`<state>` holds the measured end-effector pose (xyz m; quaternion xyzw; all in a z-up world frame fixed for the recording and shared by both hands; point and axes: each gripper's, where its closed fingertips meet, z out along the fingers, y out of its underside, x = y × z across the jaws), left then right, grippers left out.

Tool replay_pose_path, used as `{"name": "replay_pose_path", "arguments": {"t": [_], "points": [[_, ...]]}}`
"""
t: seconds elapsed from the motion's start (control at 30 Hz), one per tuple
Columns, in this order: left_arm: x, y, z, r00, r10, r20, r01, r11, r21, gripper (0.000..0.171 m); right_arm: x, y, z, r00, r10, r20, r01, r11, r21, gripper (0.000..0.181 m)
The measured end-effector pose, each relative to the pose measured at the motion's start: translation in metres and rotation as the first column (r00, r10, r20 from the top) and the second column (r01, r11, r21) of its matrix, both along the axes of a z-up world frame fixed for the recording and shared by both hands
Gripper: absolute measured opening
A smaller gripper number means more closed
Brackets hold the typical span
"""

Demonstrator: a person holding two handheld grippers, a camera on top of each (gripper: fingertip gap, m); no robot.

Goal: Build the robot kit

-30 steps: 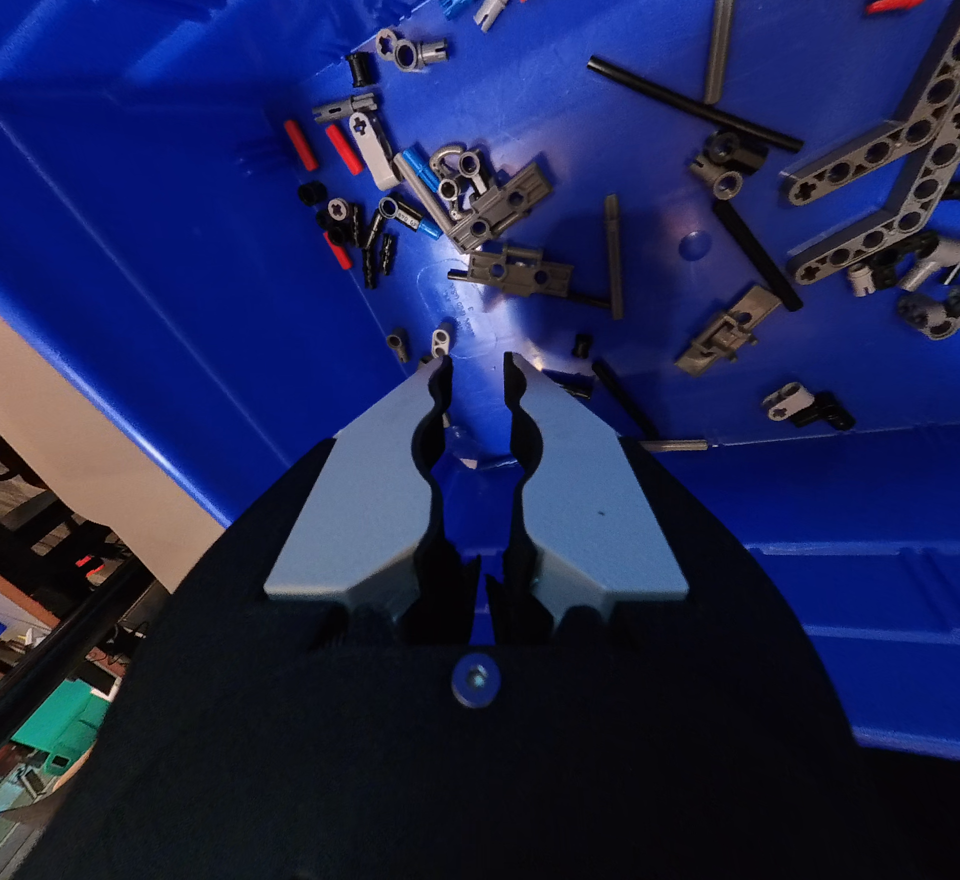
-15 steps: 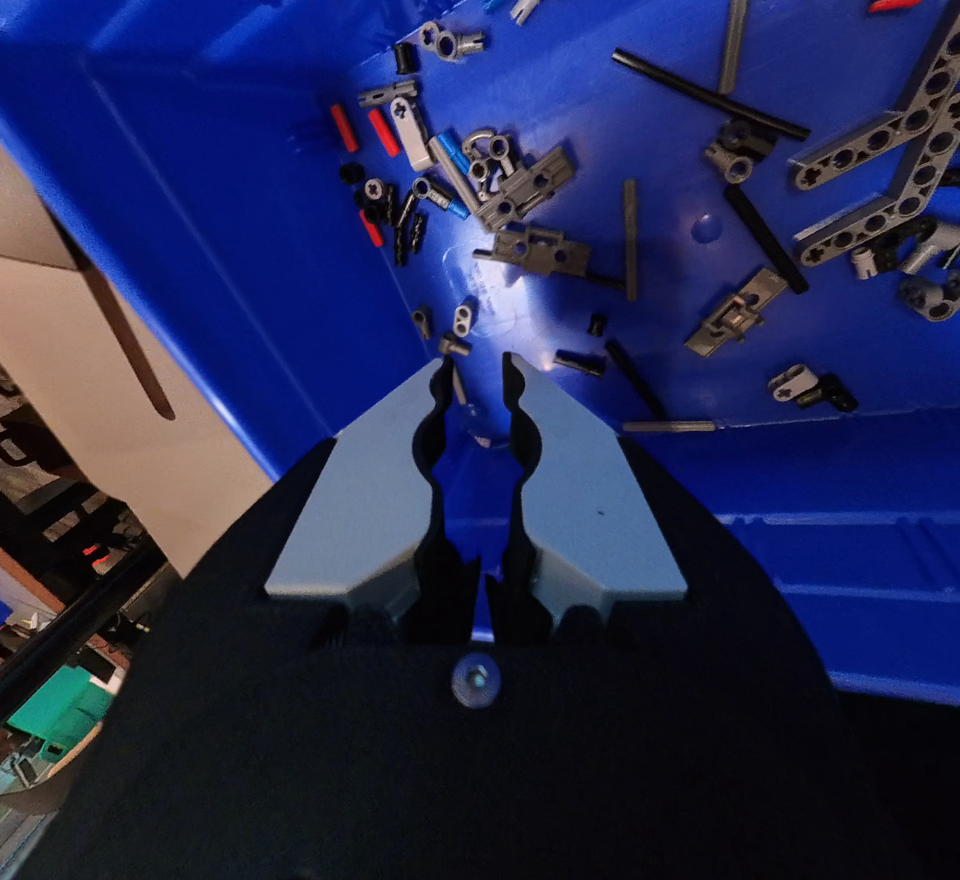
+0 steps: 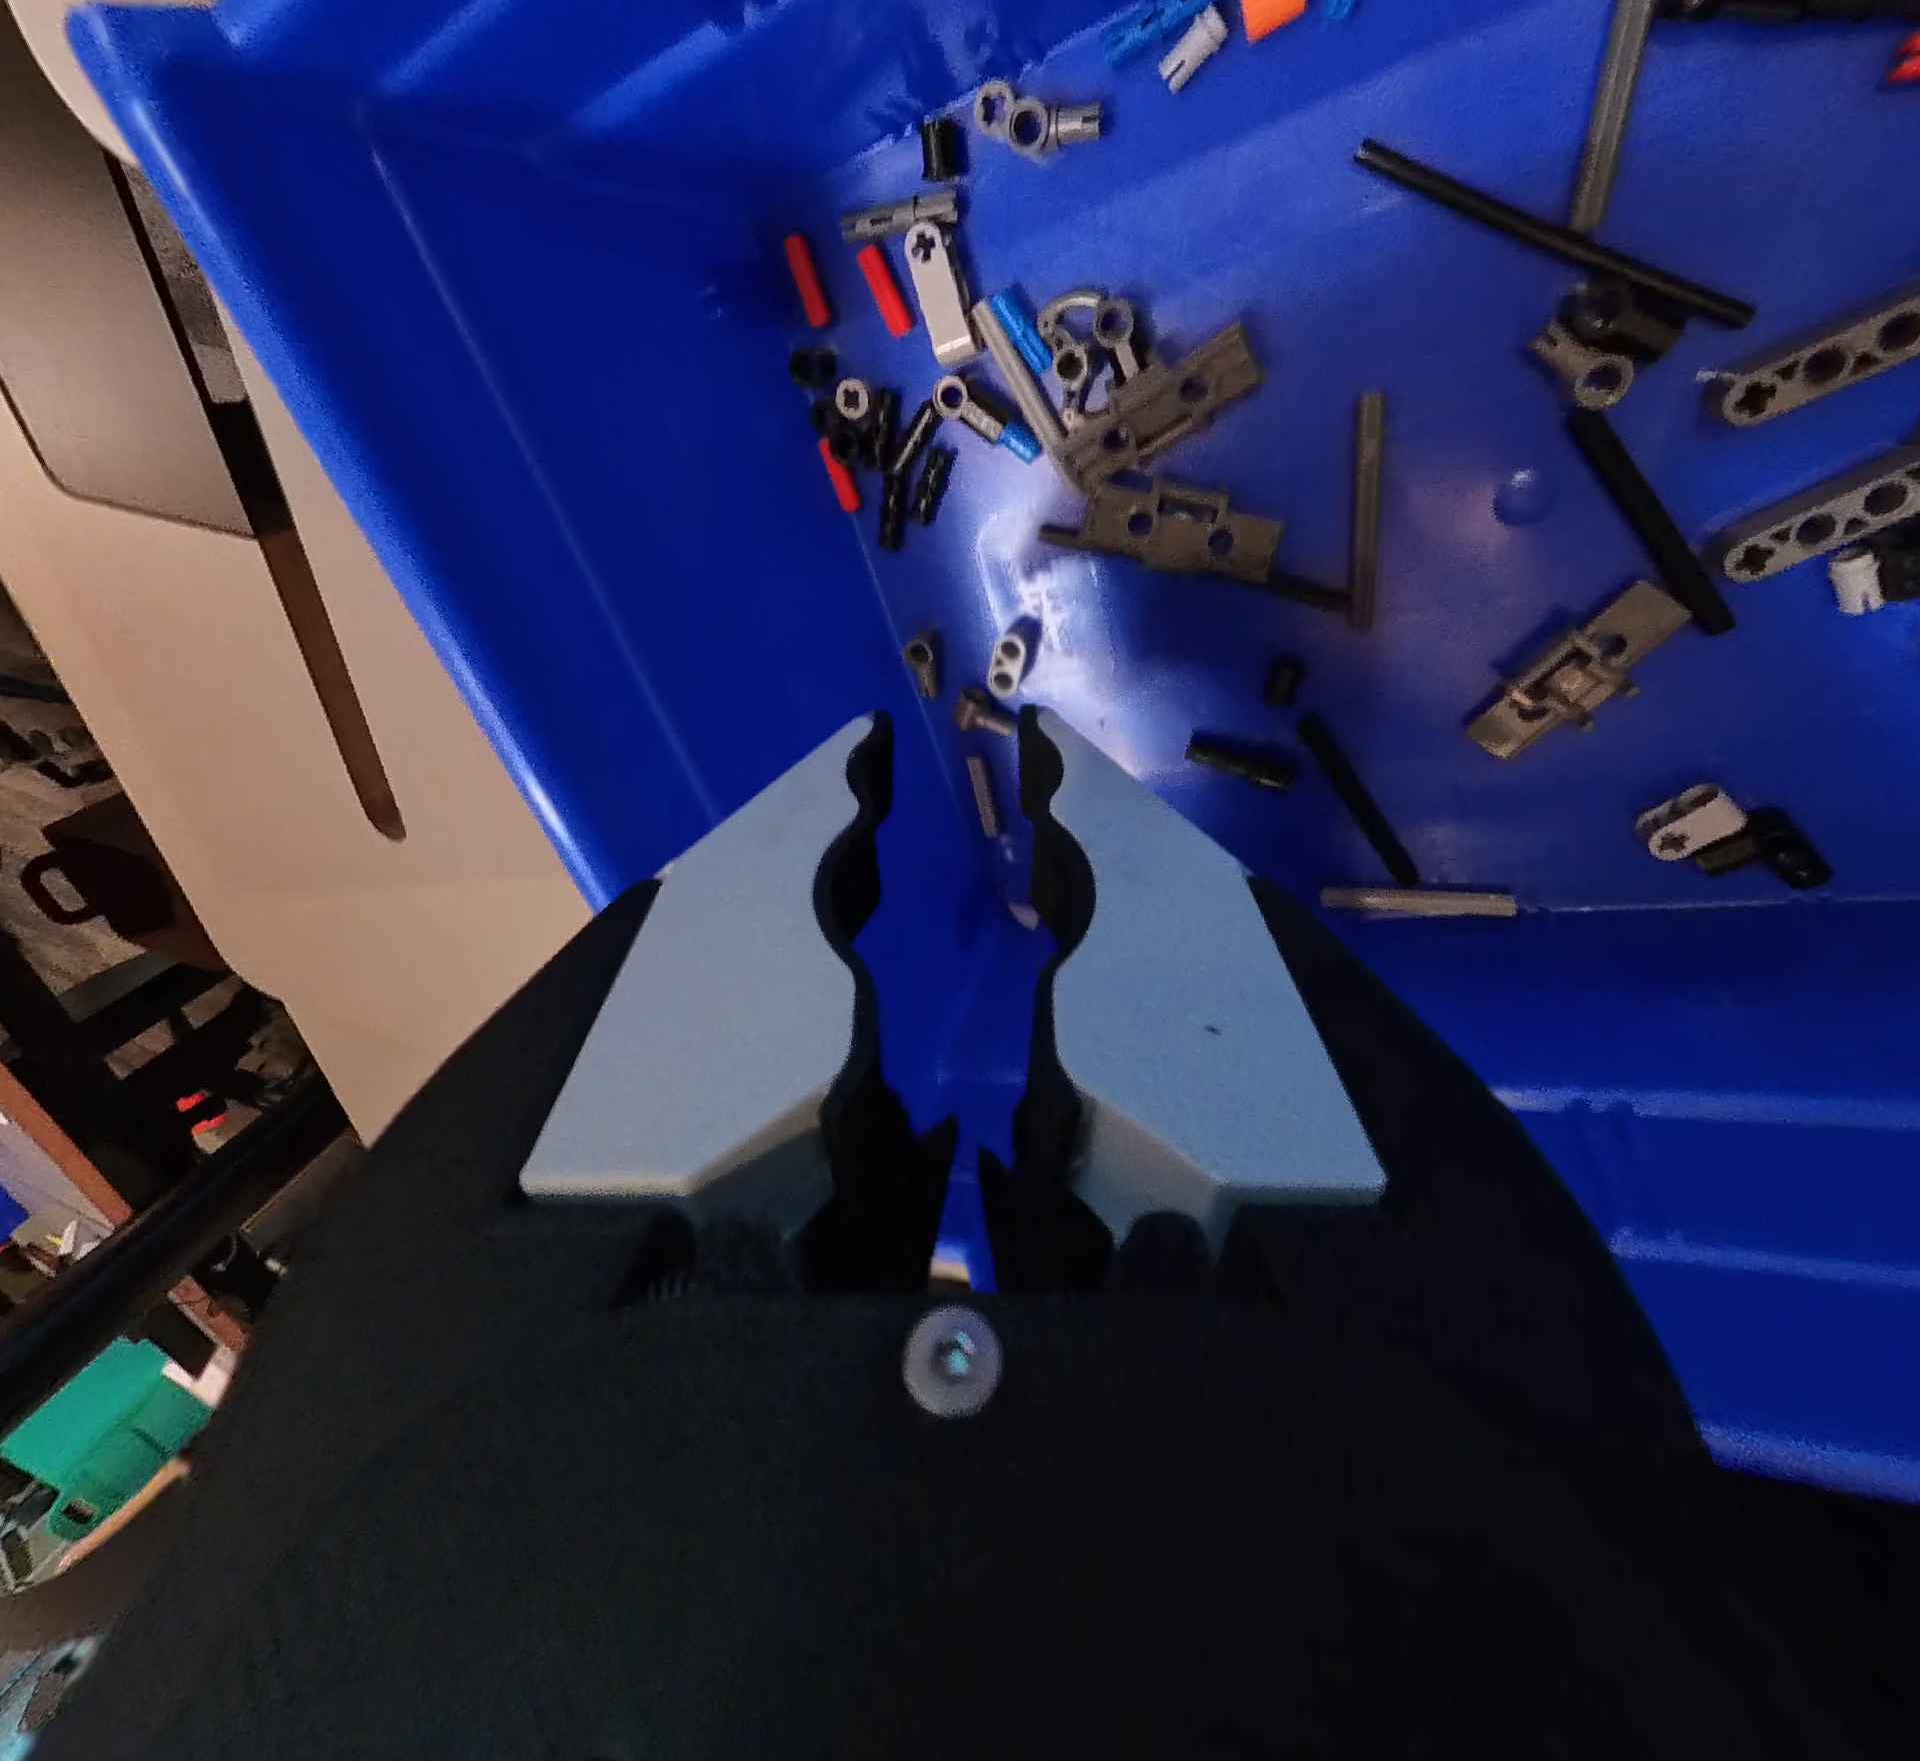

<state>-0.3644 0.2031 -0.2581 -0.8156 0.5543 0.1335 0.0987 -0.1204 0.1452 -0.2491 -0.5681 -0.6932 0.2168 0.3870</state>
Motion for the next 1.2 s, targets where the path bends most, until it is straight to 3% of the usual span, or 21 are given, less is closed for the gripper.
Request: {"name": "replay_pose_path", "arguments": {"t": [0.23, 0.33, 0.47, 0.73, 0.93, 1.2], "points": [[0.030, -0.002, -0.025, 0.993, -0.032, 0.113, 0.042, 0.996, -0.082, 0.048, 0.000, -0.001, -0.001, 1.000, 0.002, 0.003, -0.002, 1.000, -0.001, 0.049], [0.039, -0.006, -0.036, 0.989, -0.039, 0.145, 0.058, 0.989, -0.135, 0.046, 0.000, -0.001, -0.001, 1.000, 0.003, 0.003, -0.003, 1.000, -0.002, 0.049], [0.046, -0.006, -0.036, 0.983, -0.035, 0.180, 0.061, 0.988, -0.140, 0.055, -0.001, -0.001, -0.001, 1.000, 0.004, 0.003, -0.004, 1.000, -0.002, 0.049], [0.060, -0.025, -0.040, 0.966, -0.026, 0.257, 0.094, 0.962, -0.258, 0.051, -0.001, -0.001, -0.001, 1.000, 0.004, 0.004, -0.004, 1.000, -0.001, 0.049], [0.067, -0.064, -0.041, 0.950, -0.102, 0.294, 0.217, 0.894, -0.393, 0.043, 0.000, -0.001, 0.000, 1.000, 0.004, 0.003, -0.004, 1.000, 0.001, 0.049], [0.049, -0.029, -0.006, 0.956, -0.069, 0.284, 0.128, 0.973, -0.193, 0.039, 0.000, -0.001, 0.001, 1.000, 0.003, -0.001, -0.003, 1.000, 0.003, 0.049]]}}
